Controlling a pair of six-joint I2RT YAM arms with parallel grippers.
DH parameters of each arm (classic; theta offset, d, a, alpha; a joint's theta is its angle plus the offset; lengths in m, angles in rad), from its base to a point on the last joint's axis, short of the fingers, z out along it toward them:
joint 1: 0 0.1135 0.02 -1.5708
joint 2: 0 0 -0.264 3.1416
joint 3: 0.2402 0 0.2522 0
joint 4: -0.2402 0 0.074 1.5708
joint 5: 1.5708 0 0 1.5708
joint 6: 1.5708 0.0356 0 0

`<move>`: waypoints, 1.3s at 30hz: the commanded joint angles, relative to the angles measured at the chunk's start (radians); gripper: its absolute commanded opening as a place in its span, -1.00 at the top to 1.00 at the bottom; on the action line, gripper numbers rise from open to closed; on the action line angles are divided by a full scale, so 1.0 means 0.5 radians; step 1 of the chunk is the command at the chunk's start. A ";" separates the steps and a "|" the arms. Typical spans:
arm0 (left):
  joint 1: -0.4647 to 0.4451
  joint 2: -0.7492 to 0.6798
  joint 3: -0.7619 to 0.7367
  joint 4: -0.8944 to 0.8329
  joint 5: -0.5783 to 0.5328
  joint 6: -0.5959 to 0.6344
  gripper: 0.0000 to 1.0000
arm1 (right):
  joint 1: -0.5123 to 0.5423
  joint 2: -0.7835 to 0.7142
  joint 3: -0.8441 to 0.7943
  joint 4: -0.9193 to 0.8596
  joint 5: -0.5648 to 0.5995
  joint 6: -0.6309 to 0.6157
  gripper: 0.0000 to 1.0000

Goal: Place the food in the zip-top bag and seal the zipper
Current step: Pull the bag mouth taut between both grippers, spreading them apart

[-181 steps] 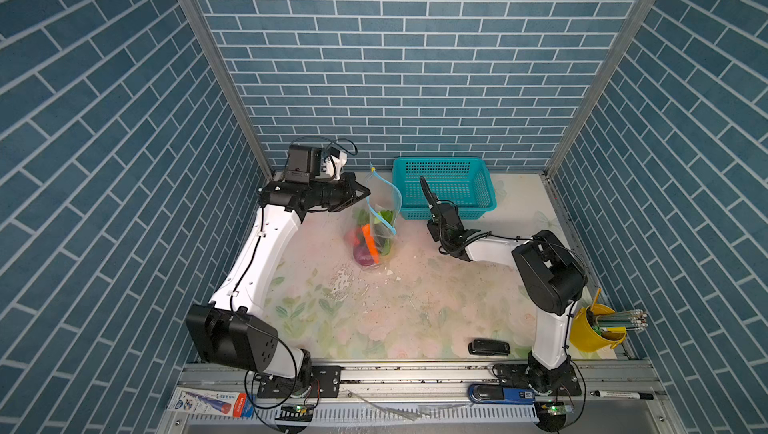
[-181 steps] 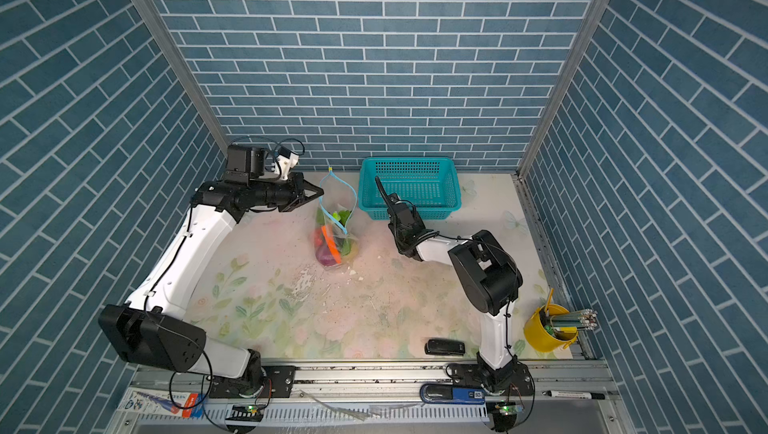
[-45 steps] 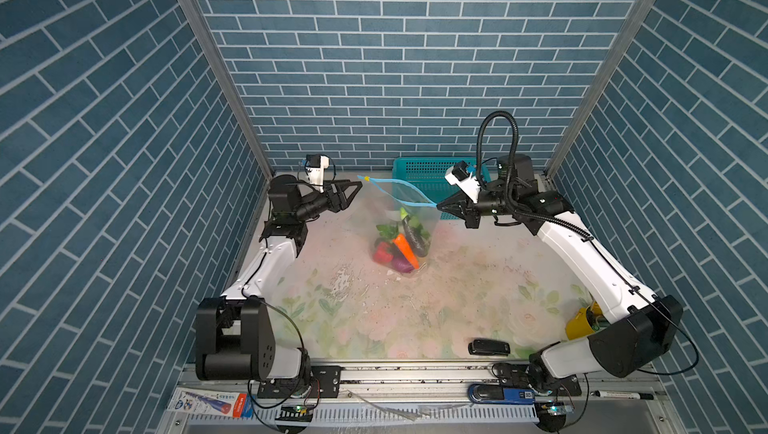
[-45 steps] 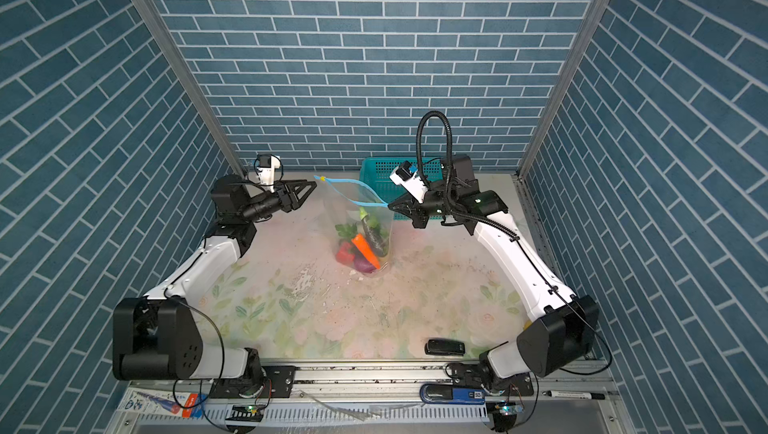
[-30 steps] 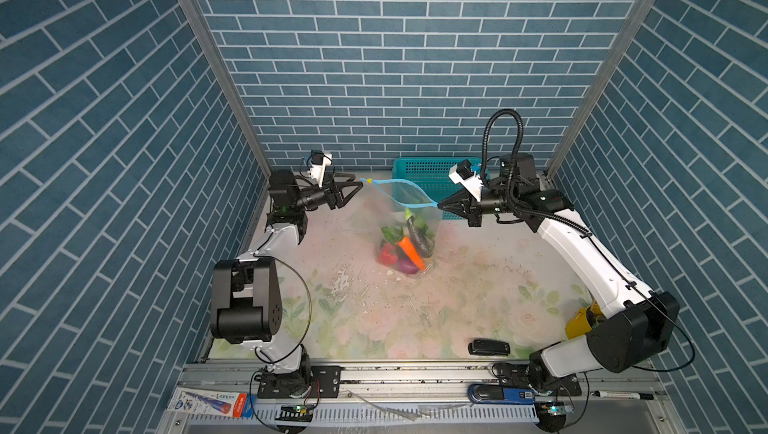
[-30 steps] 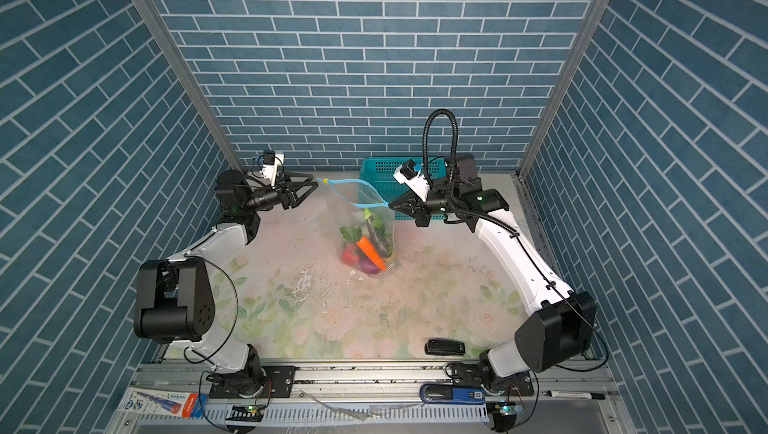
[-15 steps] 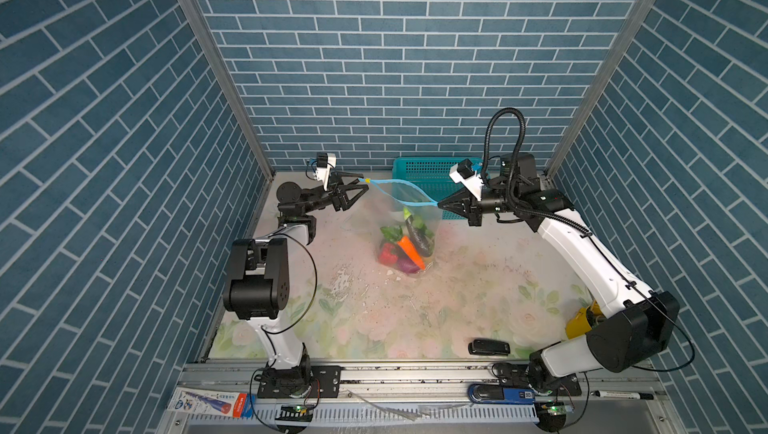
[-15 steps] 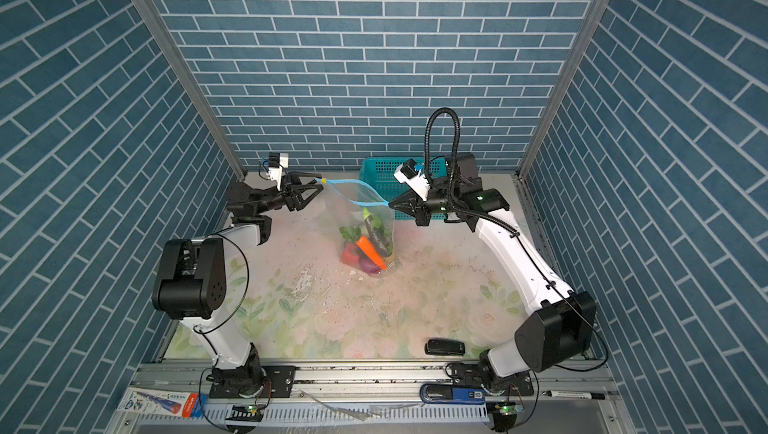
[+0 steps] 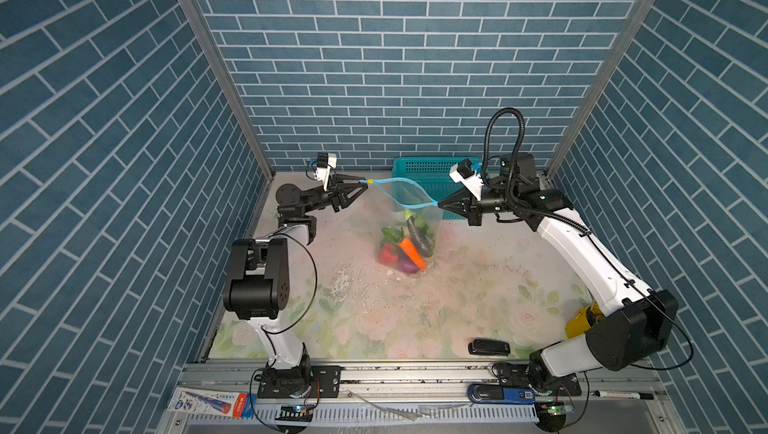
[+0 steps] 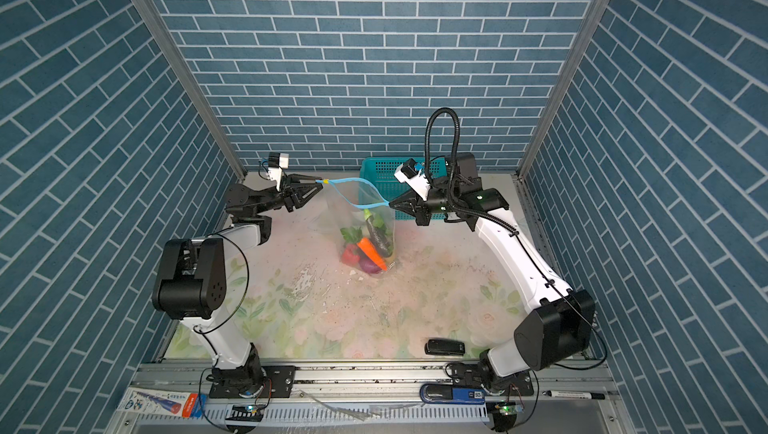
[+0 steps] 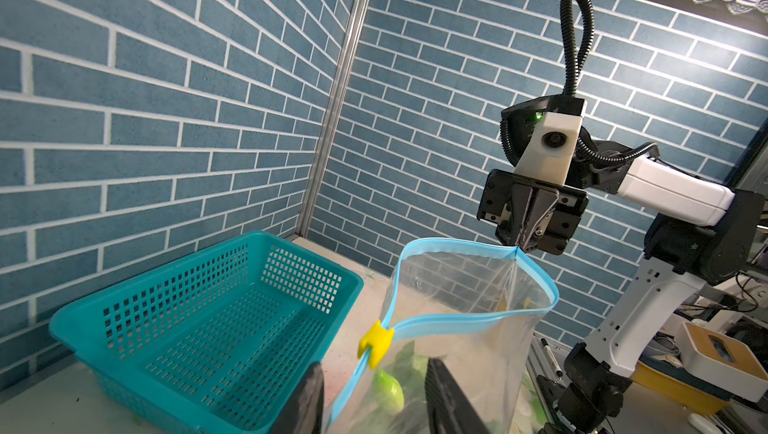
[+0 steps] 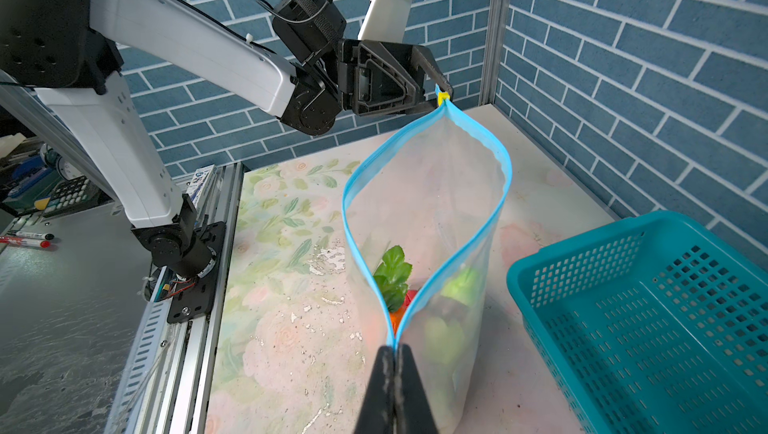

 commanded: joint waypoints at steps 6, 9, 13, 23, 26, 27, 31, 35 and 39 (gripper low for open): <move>0.005 -0.028 0.030 0.075 0.048 -0.070 0.81 | -0.018 -0.010 0.006 0.046 -0.043 -0.093 1.00; 0.006 -0.050 0.023 0.075 0.033 -0.074 1.00 | -0.021 -0.018 -0.004 0.048 -0.037 -0.090 1.00; 0.005 -0.106 -0.006 0.065 -0.003 -0.074 1.00 | -0.026 -0.031 -0.016 0.042 -0.025 -0.084 1.00; 0.005 -0.461 -0.231 -0.299 -0.244 0.069 1.00 | -0.074 -0.069 0.034 -0.059 0.047 -0.079 1.00; 0.005 -0.670 -0.344 -0.633 -0.338 0.259 1.00 | -0.102 -0.070 0.064 -0.112 0.077 -0.082 1.00; 0.002 -0.760 -0.370 -0.828 -0.379 0.383 1.00 | -0.120 -0.074 0.075 -0.128 0.087 -0.078 1.00; -0.057 -1.148 -0.344 -1.949 -0.651 1.052 1.00 | -0.179 -0.079 0.106 -0.160 0.118 -0.077 1.00; -0.103 -1.328 -0.368 -2.236 -0.779 1.218 1.00 | -0.214 -0.075 0.131 -0.192 0.145 -0.077 1.00; -0.129 -1.323 -0.380 -2.213 -0.766 1.174 1.00 | -0.242 -0.054 0.145 -0.232 0.172 -0.076 1.00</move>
